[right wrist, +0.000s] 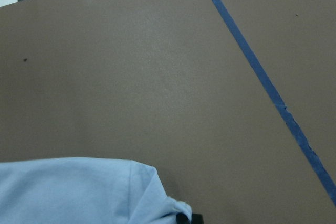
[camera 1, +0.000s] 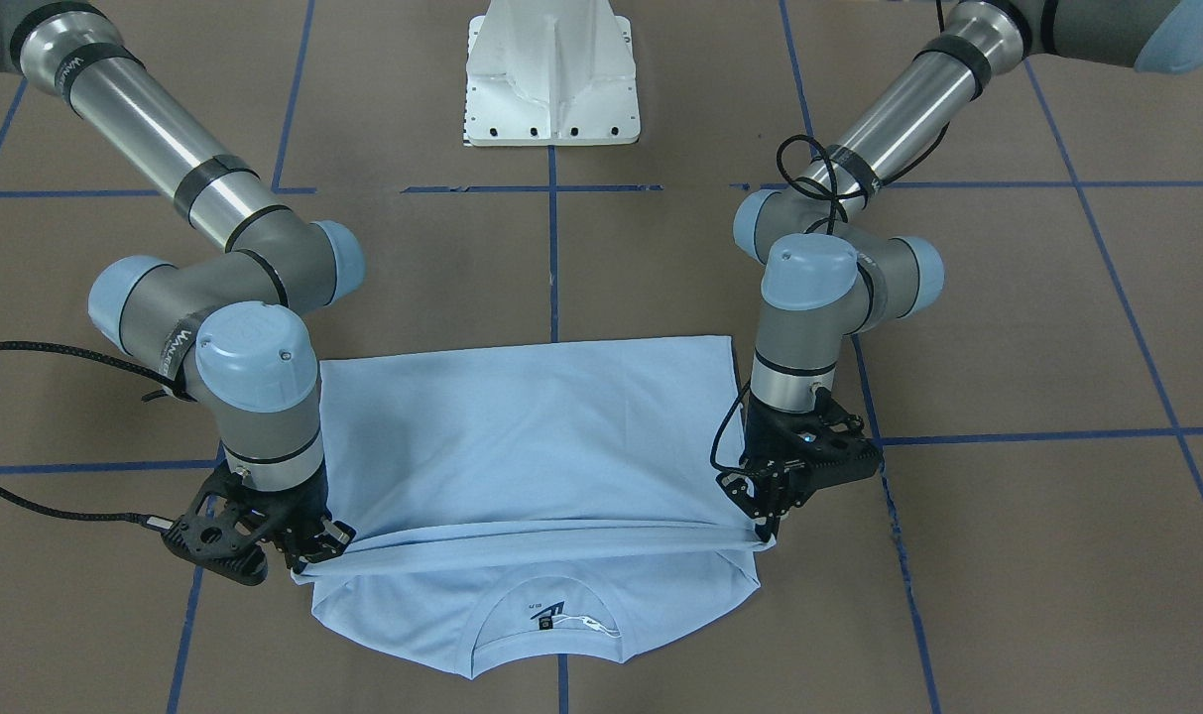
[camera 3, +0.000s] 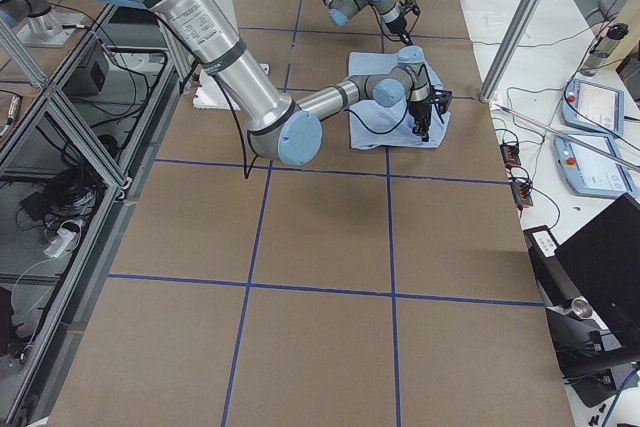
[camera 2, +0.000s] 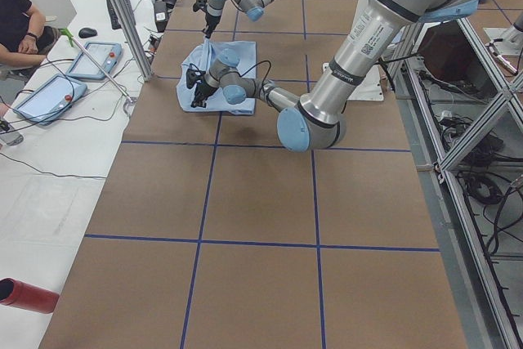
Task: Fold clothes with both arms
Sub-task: 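Release the hem and raise both grippers off the folded shirt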
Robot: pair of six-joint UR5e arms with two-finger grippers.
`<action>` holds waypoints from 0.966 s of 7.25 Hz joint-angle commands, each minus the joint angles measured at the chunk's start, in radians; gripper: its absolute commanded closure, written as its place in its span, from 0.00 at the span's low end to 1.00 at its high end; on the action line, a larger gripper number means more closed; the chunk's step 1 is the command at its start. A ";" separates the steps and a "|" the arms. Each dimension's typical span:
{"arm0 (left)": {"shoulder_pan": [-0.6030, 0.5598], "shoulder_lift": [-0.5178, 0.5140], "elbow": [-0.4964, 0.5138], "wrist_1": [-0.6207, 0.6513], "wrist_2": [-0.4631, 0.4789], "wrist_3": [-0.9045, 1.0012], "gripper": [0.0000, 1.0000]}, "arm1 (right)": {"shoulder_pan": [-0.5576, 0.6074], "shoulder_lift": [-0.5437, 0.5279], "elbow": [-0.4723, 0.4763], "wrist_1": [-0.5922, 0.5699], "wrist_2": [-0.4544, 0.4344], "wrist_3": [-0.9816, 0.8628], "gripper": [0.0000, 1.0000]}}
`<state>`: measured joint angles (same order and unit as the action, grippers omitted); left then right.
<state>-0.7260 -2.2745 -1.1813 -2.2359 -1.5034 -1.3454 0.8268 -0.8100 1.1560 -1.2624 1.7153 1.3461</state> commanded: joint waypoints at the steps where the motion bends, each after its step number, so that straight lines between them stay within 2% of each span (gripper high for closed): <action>1: -0.001 0.000 0.008 -0.013 -0.001 -0.001 0.75 | -0.003 0.005 -0.002 0.040 0.000 0.005 0.78; 2: -0.004 0.000 0.008 -0.027 -0.006 -0.003 0.59 | 0.000 0.005 0.007 0.044 0.004 0.010 0.70; 3: -0.019 0.003 0.006 -0.074 -0.011 0.000 0.56 | 0.006 -0.001 0.034 0.064 0.018 0.016 0.65; 4: -0.021 0.010 -0.006 -0.091 -0.014 0.000 0.56 | 0.012 -0.082 0.166 0.067 0.097 0.054 0.60; 5: -0.026 0.015 -0.036 -0.090 -0.020 -0.001 0.56 | 0.002 -0.226 0.347 0.069 0.127 0.114 0.52; 6: -0.027 0.039 -0.047 -0.094 -0.067 0.000 0.56 | -0.055 -0.345 0.475 0.072 0.119 0.227 0.44; 7: -0.029 0.058 -0.067 -0.094 -0.078 0.000 0.56 | -0.089 -0.385 0.516 0.074 0.109 0.333 0.42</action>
<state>-0.7522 -2.2394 -1.2260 -2.3274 -1.5566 -1.3457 0.7836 -1.1044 1.5707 -1.1917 1.8275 1.5526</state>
